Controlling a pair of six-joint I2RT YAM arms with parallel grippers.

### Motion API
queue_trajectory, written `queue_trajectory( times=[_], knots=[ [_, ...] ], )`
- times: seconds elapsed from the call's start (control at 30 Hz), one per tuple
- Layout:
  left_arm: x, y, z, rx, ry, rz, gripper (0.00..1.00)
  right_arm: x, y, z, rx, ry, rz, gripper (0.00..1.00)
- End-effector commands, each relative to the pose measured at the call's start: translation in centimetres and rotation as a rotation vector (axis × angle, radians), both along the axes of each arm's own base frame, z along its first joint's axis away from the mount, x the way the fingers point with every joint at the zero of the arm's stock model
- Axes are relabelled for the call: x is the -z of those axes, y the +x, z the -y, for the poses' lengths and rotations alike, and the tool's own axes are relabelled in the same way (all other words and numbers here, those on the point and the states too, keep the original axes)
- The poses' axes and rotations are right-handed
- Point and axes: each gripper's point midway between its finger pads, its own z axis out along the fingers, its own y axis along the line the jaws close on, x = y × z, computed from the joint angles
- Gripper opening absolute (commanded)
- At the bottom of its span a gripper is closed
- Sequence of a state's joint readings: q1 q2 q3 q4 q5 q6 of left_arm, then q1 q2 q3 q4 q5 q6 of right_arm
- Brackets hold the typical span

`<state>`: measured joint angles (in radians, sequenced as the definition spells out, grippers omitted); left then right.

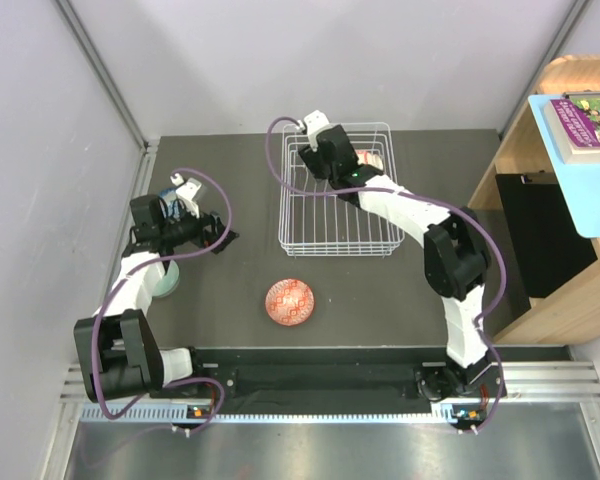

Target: Load the bowls into the dish rack

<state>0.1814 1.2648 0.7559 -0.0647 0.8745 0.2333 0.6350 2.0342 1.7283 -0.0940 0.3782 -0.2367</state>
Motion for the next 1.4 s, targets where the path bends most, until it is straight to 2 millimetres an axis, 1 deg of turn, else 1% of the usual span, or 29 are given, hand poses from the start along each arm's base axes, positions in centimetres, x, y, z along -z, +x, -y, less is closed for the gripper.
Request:
queue_trajectory(
  times=[0.0, 0.07, 0.13, 0.27, 0.33, 0.4, 0.43, 0.5, 0.6, 0.8, 0.93, 1.0, 1.03, 1.1, 1.13, 1.17, 1.23, 1.3, 1.33, 1.37],
  knots=[
    [-1.2, 0.1, 0.2, 0.023, -0.016, 0.056, 0.99, -4.2, 1.3, -1.5, 0.025, 0.029, 0.153, 0.00],
    [-1.1, 0.1, 0.3, 0.027, -0.016, 0.057, 0.99, -3.4, 1.6, -1.7, 0.029, 0.003, 0.154, 0.00],
    [-1.0, 0.1, 0.2, 0.022, -0.016, 0.055, 0.99, -3.1, 1.7, -1.8, 0.034, -0.015, 0.162, 0.00],
    [-1.0, 0.0, 0.3, 0.027, -0.019, 0.054, 0.99, -1.8, 2.1, -2.4, 0.029, -0.041, 0.160, 0.00],
    [-0.9, -0.1, 0.2, 0.026, -0.021, 0.049, 0.99, -1.8, 2.3, -2.8, 0.026, -0.047, 0.165, 0.00],
    [-0.7, -0.1, 0.2, 0.027, -0.021, 0.048, 0.99, -1.1, 2.6, -3.1, 0.029, -0.061, 0.164, 0.00],
    [-0.7, -0.1, 0.3, 0.029, -0.022, 0.046, 0.99, -1.3, 2.8, -3.2, 0.030, -0.070, 0.174, 0.00],
    [-0.6, -0.2, 0.3, 0.031, -0.023, 0.045, 0.99, -0.5, 2.9, -3.8, 0.021, -0.091, 0.179, 0.00],
    [-0.5, -0.2, 0.2, 0.030, -0.025, 0.041, 0.99, -0.1, 3.1, -4.4, 0.016, -0.127, 0.203, 0.00],
    [-0.4, -0.2, 0.3, 0.033, -0.026, 0.039, 0.99, 0.4, 3.5, -4.9, 0.011, -0.163, 0.225, 0.00],
    [-0.4, -0.2, 0.2, 0.030, -0.025, 0.039, 0.99, 1.4, 3.4, -5.4, -0.007, -0.207, 0.224, 0.01],
    [-0.4, -0.2, 0.2, 0.029, -0.024, 0.040, 0.99, 1.7, 3.3, -5.6, -0.014, -0.225, 0.226, 0.08],
    [-0.5, -0.2, 0.2, 0.030, -0.025, 0.042, 0.99, 1.9, 3.2, -5.7, -0.019, -0.230, 0.223, 0.20],
    [-0.4, -0.2, 0.2, 0.028, -0.026, 0.037, 0.99, 1.9, 3.1, -5.7, -0.020, -0.235, 0.225, 0.32],
    [-0.4, -0.2, 0.2, 0.029, -0.023, 0.041, 0.99, 1.9, 2.9, -6.0, -0.025, -0.237, 0.224, 0.41],
    [-0.4, -0.2, 0.1, 0.027, -0.024, 0.040, 0.99, 1.8, 2.9, -5.9, -0.024, -0.237, 0.226, 0.45],
    [-0.4, -0.1, 0.1, 0.027, -0.022, 0.041, 0.99, 2.0, 2.8, -5.8, -0.023, -0.245, 0.222, 0.62],
    [-0.5, -0.1, 0.1, 0.026, -0.022, 0.044, 0.99, 2.1, 2.8, -5.7, -0.023, -0.246, 0.219, 0.67],
    [-0.5, -0.1, 0.1, 0.025, -0.021, 0.045, 0.99, 2.0, 2.7, -5.7, -0.022, -0.244, 0.222, 0.74],
    [-0.5, -0.2, 0.1, 0.025, -0.022, 0.044, 0.99, 2.0, 2.7, -5.7, -0.021, -0.245, 0.222, 0.77]
  ],
)
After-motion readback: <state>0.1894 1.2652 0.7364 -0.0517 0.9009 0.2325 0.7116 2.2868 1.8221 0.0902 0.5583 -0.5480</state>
